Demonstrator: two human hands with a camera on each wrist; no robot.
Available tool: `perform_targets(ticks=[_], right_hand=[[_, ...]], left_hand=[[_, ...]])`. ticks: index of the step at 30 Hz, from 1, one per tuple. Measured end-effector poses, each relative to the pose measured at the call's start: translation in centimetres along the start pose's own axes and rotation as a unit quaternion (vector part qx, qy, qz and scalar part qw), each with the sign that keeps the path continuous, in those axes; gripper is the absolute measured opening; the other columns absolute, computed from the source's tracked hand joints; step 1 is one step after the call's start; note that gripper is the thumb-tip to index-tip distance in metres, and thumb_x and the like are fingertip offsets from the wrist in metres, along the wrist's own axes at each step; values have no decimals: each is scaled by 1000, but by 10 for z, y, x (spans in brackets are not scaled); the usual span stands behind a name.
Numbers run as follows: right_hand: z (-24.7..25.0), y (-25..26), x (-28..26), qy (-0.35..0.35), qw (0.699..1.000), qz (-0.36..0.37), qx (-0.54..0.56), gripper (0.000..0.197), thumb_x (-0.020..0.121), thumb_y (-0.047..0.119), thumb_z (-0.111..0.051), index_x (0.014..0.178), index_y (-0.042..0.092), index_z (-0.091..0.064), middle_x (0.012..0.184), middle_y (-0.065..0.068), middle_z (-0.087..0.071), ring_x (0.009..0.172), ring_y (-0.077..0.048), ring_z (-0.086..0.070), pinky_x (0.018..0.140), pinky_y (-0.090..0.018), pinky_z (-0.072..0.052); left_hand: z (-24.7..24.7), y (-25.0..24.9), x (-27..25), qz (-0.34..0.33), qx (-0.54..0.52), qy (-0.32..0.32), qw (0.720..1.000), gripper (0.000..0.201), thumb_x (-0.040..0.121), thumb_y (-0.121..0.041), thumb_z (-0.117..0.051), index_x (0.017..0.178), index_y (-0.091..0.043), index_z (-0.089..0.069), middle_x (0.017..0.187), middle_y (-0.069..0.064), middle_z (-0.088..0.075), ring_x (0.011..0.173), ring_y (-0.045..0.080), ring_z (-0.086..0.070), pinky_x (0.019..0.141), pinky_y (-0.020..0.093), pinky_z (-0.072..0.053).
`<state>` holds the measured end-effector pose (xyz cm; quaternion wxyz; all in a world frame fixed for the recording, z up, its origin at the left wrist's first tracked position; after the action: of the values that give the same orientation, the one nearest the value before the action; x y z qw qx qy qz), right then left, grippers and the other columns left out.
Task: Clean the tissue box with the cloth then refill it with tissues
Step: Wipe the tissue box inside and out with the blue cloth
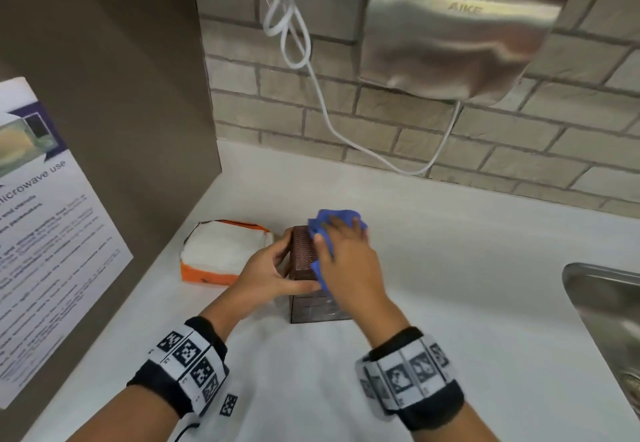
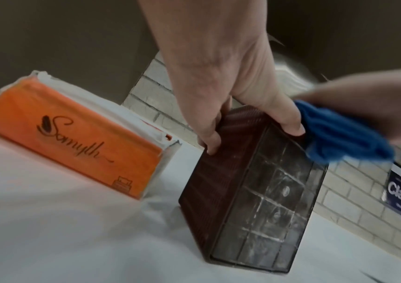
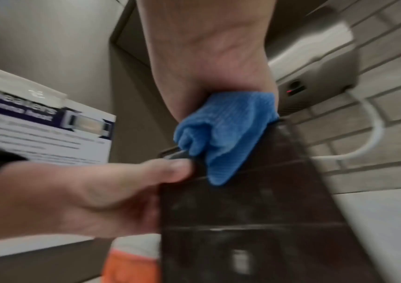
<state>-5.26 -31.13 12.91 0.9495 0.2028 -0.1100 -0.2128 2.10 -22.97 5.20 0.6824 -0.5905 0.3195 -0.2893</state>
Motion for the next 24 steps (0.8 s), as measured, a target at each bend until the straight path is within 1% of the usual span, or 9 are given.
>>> perform_targets(ticks=[2, 4, 6, 9, 11, 13, 15, 17, 24], right_hand=[[-18, 34, 0, 3, 999, 38, -18, 43, 100, 27, -37, 140, 13, -44, 151, -5, -37, 143, -29, -22, 118, -39, -21], [-24, 49, 0, 8, 997, 78, -12, 44, 97, 21, -42, 139, 10, -45, 151, -6, -38, 143, -28, -23, 119, -36, -17], [-16, 33, 5, 9, 995, 87, -50, 43, 94, 19, -45, 136, 16, -48, 151, -3, -37, 140, -25, -30, 116, -36, -19], [7, -40, 20, -20, 998, -41, -46, 40, 95, 21, -42, 134, 21, -48, 150, 0, -38, 129, -25, -43, 109, -36, -30], [13, -59, 22, -20, 994, -89, -64, 41, 96, 24, -42, 136, 20, -46, 149, 0, -38, 127, -27, -44, 102, -35, -38], [1, -26, 16, -12, 993, -32, -114, 43, 92, 26, -50, 135, 17, -47, 147, -4, -38, 131, -32, -38, 103, -38, -38], [-14, 25, -1, -31, 991, 59, -112, 40, 88, 22, -56, 126, 11, -57, 140, -10, -49, 129, -35, -43, 108, -42, -36], [-12, 43, -12, -78, 992, 78, -54, 36, 87, 20, -58, 121, 8, -63, 132, -10, -59, 126, -34, -51, 108, -41, -38], [26, -60, 8, -68, 989, -97, 89, 30, 100, 25, -41, 123, 20, -59, 132, -2, -58, 113, -26, -58, 92, -32, -45]], left_hand=[[7, -5, 3, 4, 81, -51, 995, 20, 85, 4, -63, 87, -15, -60, 81, 0, -64, 76, 6, -60, 61, 0, -43], [11, -4, 3, 12, 132, -77, 988, 31, 91, 2, -54, 68, -18, -50, 66, -1, -53, 63, 10, -49, 50, 3, -40], [8, -5, 4, -2, 108, -53, 993, 20, 78, -3, -72, 80, -20, -61, 77, -2, -65, 75, 10, -60, 61, 2, -44], [-1, 2, 3, -6, 48, 2, 999, 95, 50, -25, -92, 135, -26, -50, 120, -9, -66, 112, 2, -61, 93, 20, -51], [-3, 2, 5, -16, 50, 2, 999, 107, 46, -34, -92, 141, -26, -43, 124, -11, -63, 116, 1, -58, 96, 23, -50], [-2, 3, 6, -10, 55, -6, 998, 89, 48, -30, -89, 130, -25, -54, 113, -10, -68, 108, 1, -62, 89, 18, -52], [4, -2, 6, -20, 110, -39, 993, 32, 63, -19, -78, 91, -27, -64, 82, -8, -69, 84, 10, -64, 67, 5, -47], [8, -8, 4, -30, 168, -59, 984, 23, 75, -10, -69, 71, -27, -54, 68, -9, -61, 72, 15, -59, 57, 7, -42], [-6, -4, 5, -34, 40, 12, 999, 103, 47, -32, -93, 138, -30, -45, 128, -10, -62, 124, 4, -52, 101, 29, -48]])
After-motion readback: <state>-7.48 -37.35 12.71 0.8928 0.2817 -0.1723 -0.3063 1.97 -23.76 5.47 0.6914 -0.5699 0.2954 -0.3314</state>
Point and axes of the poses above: each hand's wrist, its own x-axis towards the middle knuckle, its own z-axis out of the back of the hand, y = z × x, the point moved 9 cm from there along x, towards the middle knuckle
